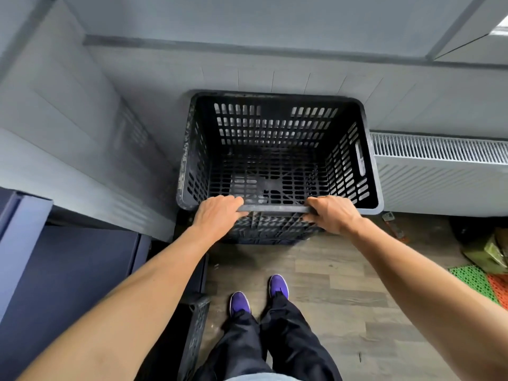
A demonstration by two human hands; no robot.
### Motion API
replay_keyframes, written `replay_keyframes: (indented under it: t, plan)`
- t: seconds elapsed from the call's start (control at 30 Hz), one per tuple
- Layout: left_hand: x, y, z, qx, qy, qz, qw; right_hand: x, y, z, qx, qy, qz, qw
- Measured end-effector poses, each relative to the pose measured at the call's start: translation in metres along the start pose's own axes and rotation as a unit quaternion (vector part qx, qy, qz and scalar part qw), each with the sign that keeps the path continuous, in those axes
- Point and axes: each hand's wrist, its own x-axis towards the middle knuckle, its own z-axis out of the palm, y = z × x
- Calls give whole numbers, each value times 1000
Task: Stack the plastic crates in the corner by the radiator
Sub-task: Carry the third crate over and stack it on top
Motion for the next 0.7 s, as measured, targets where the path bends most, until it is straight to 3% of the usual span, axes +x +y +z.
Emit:
replay_keyframes:
  t: [0.17,0.37,0.7]
  plan:
    - [-9,-11,-5,8,-4,15,1000,-9,-1,-4,0,-18,16,1000]
    - [-21,-43,-16,16,-96,-40,994,-24,22,-9,-45,-45,53,997]
    - [-7,-56,-29,79,-210,-11,974,-13,14,2,-40,-23,71,996]
